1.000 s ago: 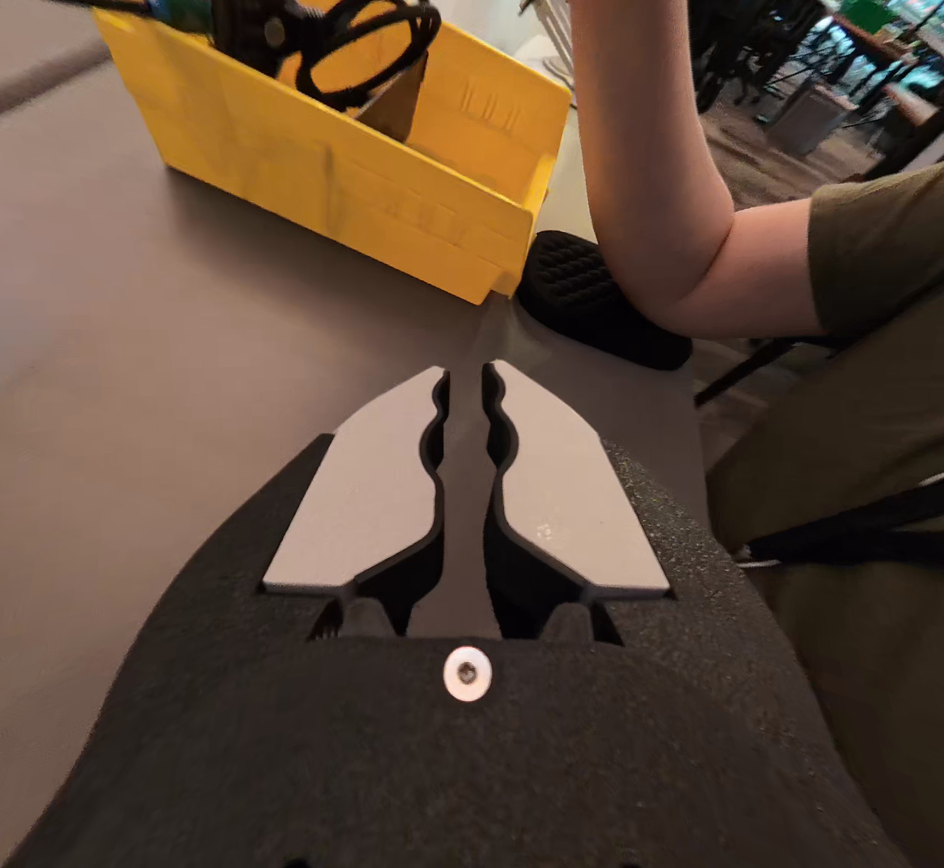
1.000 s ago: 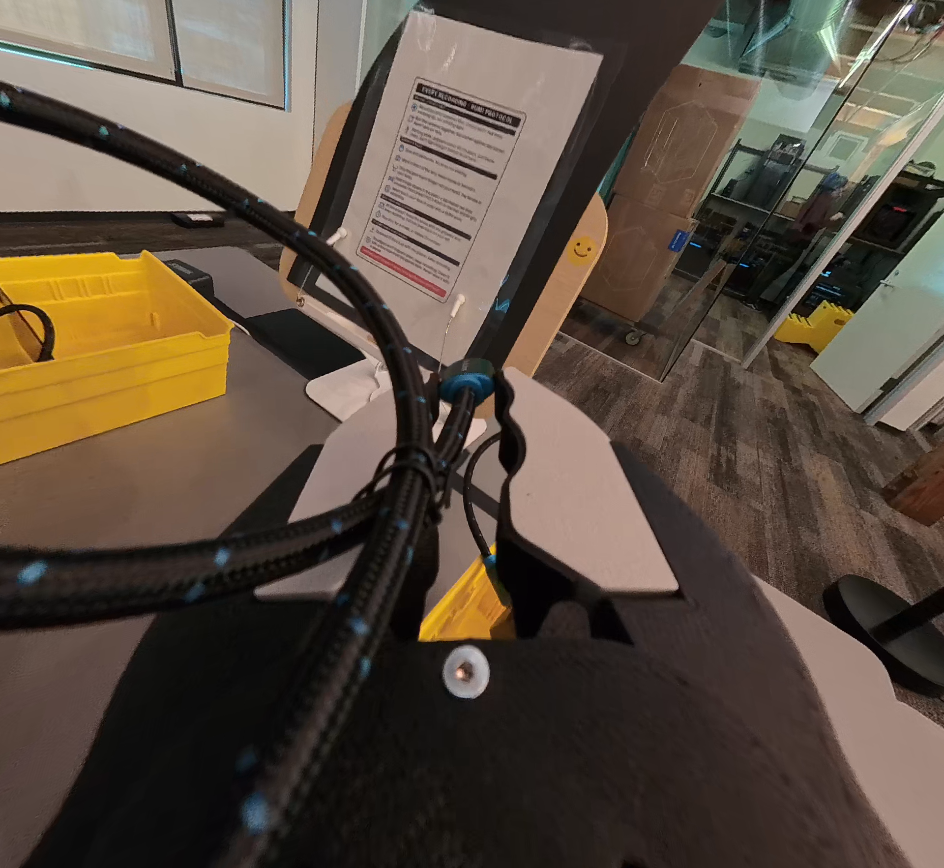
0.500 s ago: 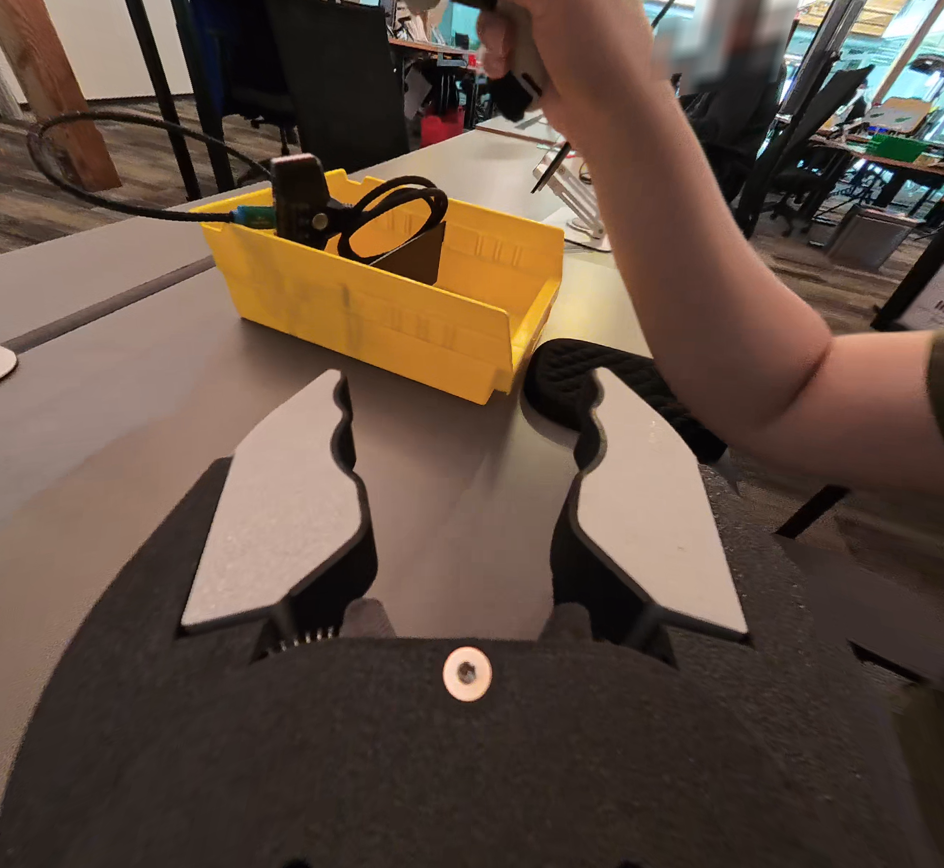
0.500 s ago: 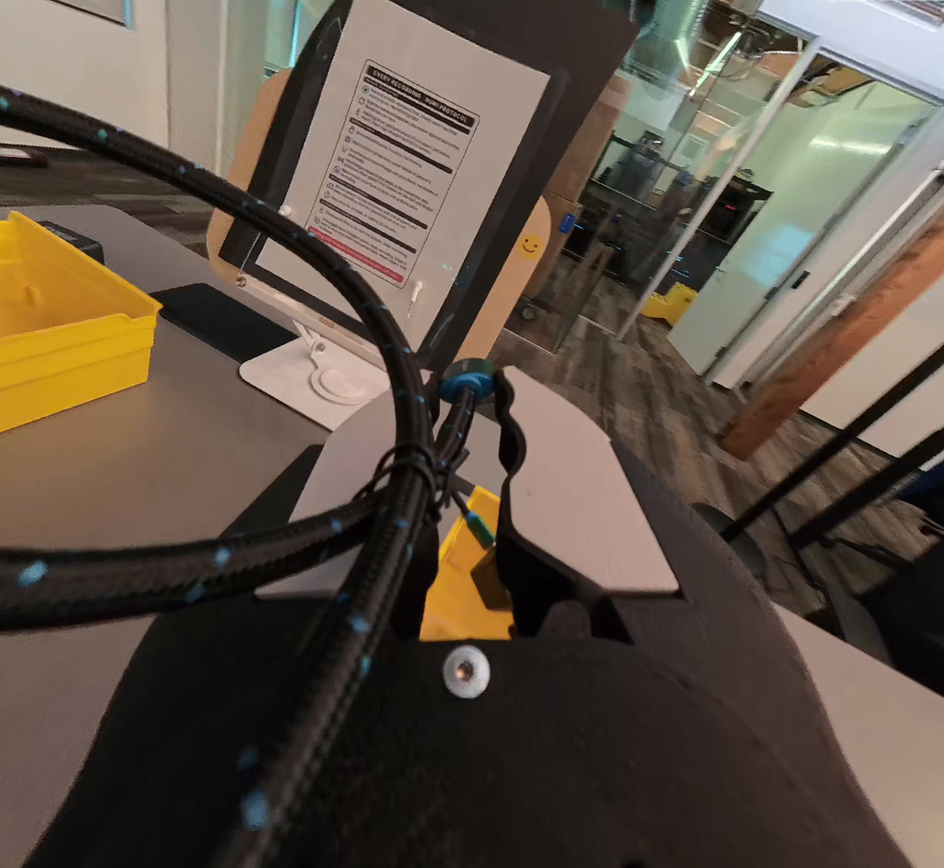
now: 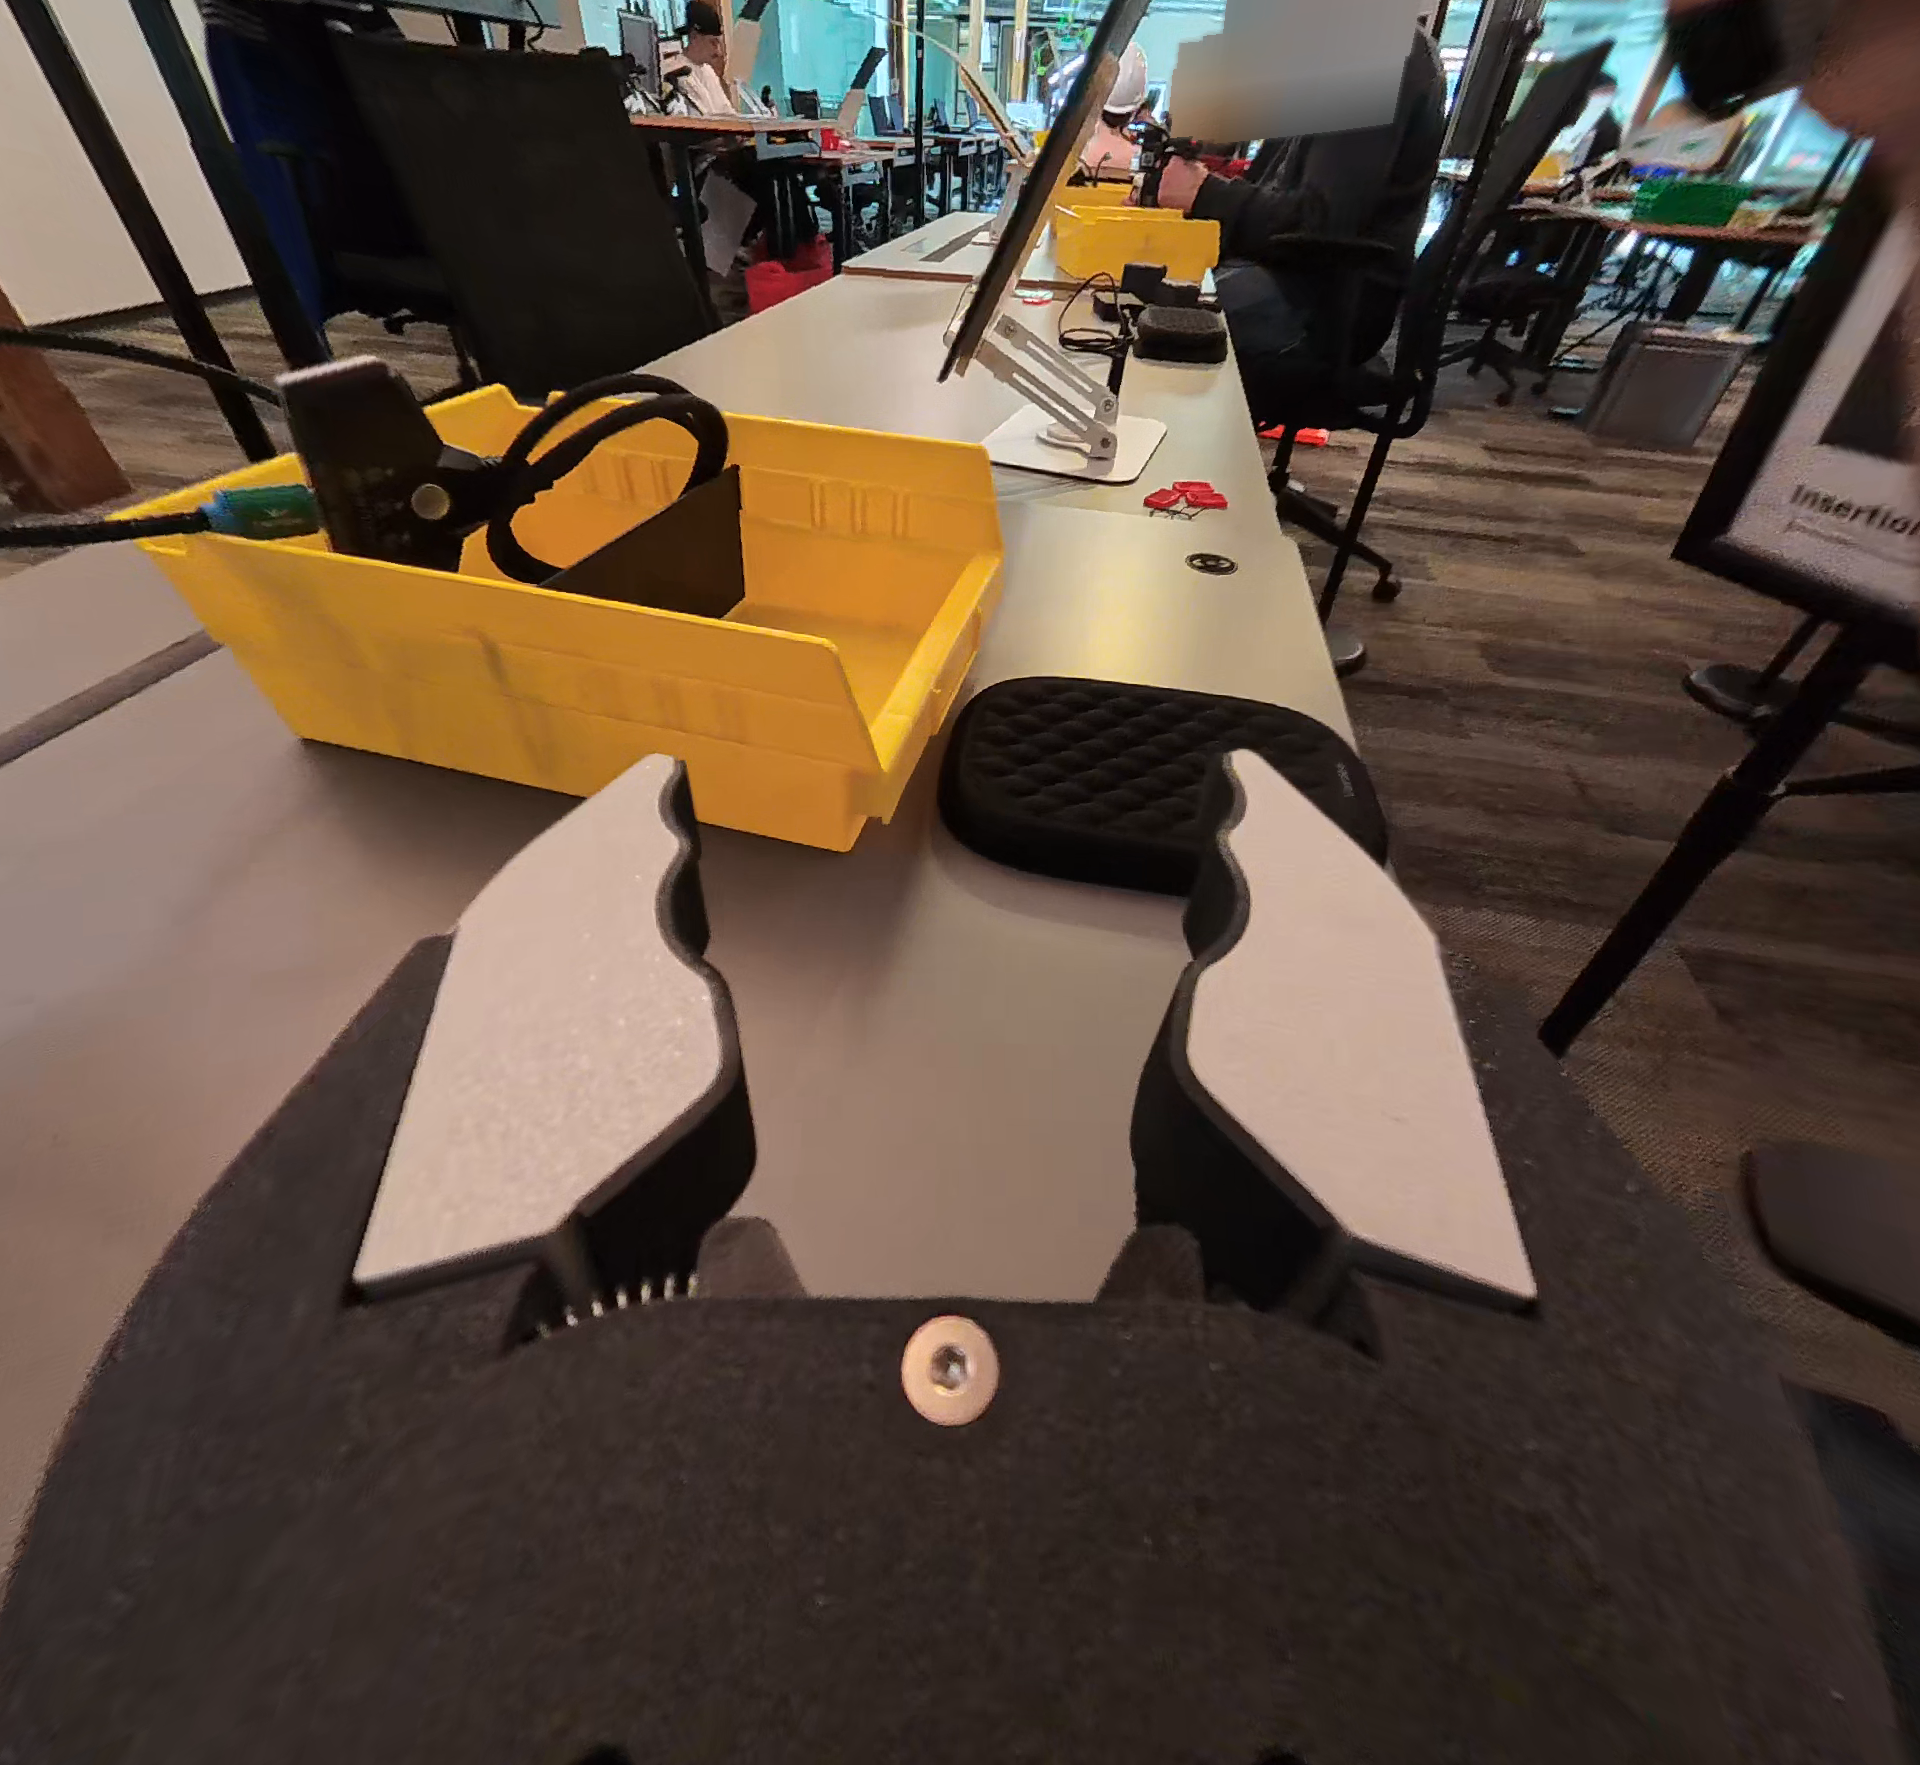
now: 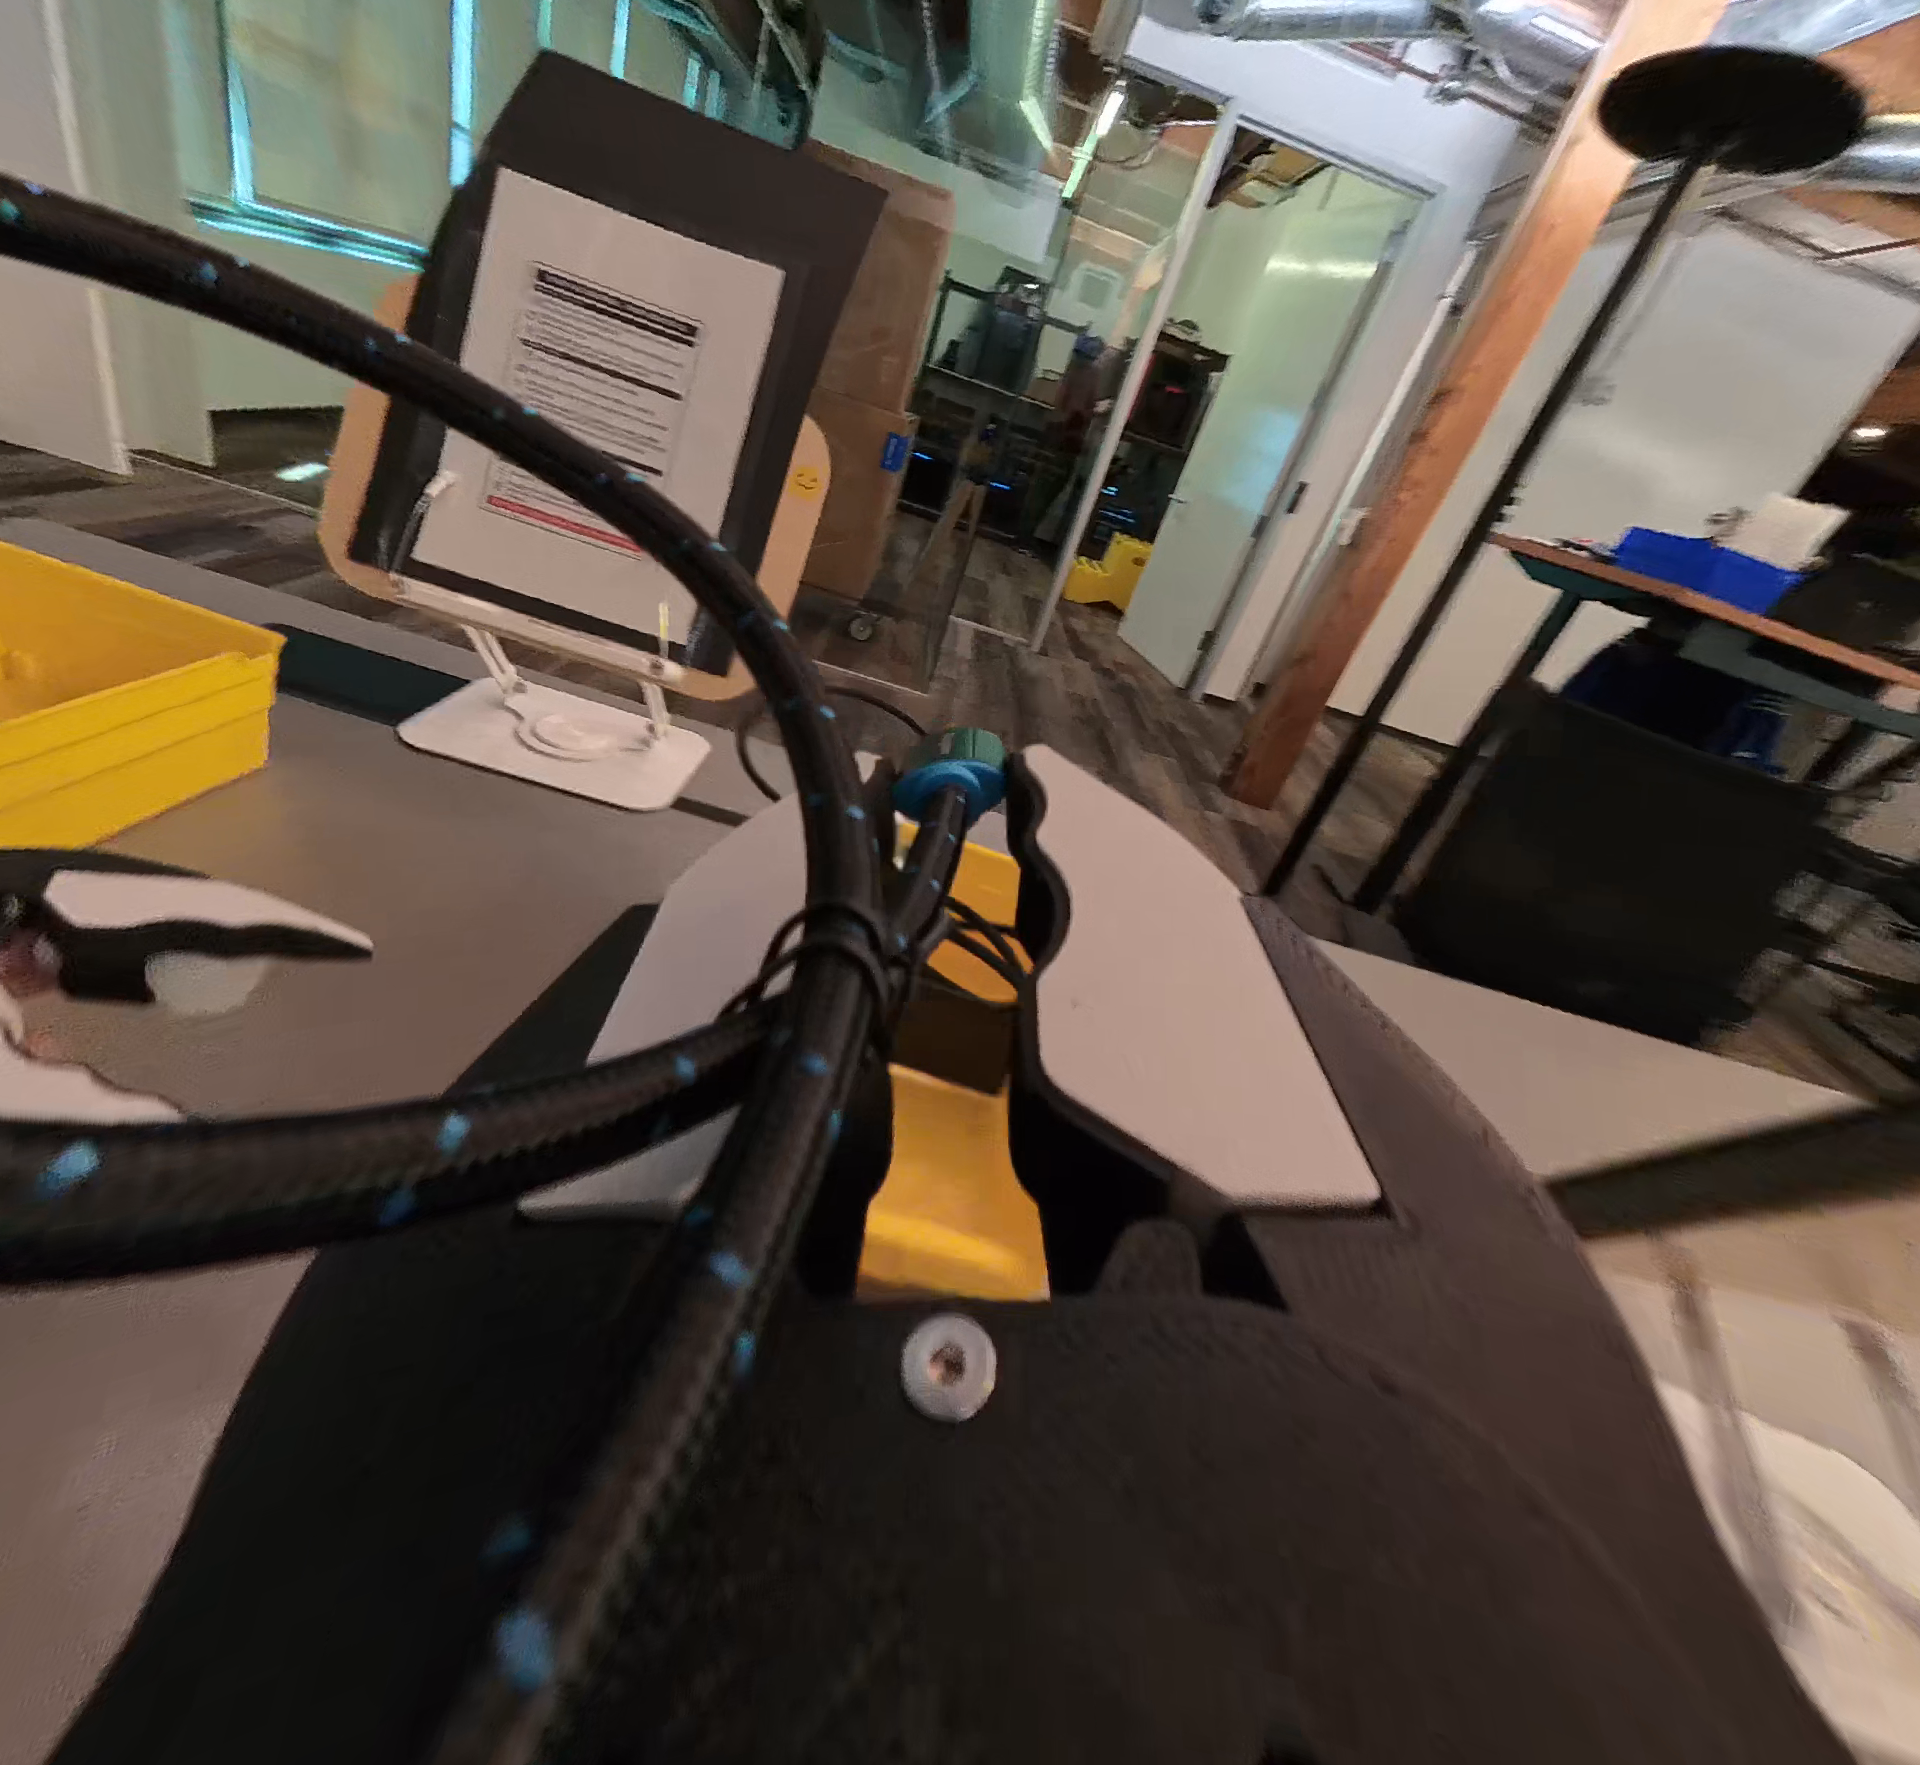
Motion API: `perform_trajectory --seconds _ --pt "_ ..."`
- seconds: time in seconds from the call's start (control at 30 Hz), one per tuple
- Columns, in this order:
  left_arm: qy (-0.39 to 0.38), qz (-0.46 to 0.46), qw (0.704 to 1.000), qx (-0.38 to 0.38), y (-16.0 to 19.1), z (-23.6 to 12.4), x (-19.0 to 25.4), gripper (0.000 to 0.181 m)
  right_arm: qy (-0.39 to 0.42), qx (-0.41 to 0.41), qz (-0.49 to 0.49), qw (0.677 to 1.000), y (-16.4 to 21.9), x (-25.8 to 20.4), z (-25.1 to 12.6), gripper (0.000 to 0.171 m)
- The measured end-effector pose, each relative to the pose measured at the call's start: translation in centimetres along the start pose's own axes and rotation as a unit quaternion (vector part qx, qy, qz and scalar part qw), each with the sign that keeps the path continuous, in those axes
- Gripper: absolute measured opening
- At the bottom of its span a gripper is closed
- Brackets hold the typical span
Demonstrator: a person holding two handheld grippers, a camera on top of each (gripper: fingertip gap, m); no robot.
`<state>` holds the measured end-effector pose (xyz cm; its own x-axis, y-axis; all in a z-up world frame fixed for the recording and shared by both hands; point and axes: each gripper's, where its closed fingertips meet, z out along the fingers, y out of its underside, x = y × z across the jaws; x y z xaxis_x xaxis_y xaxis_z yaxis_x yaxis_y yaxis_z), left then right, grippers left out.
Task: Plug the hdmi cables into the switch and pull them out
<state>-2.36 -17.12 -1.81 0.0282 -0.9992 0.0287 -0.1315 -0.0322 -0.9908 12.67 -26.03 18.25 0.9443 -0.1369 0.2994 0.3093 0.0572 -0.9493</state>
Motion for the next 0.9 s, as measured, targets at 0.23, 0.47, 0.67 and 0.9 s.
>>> perform_trajectory --seconds 0.23,0.47,0.67,0.9 --pt "0.027 -0.021 0.999 -0.013 1.3 1.1 1.3 0.092 0.083 -0.040 -0.020 0.996 0.4 3.6 -14.2 0.021" --pt "0.032 0.025 0.998 -0.051 2.7 2.2 3.2 0.089 0.124 -0.049 0.020 0.991 4.6 3.7 -23.5 0.022" --pt "0.061 0.051 0.995 -0.064 2.3 2.6 6.2 0.090 0.161 -0.078 0.014 0.984 6.8 4.0 -25.8 0.021" --pt "0.138 0.073 0.981 -0.118 4.0 2.9 12.2 0.091 0.163 -0.076 0.016 0.984 7.9 1.4 -25.9 0.022"
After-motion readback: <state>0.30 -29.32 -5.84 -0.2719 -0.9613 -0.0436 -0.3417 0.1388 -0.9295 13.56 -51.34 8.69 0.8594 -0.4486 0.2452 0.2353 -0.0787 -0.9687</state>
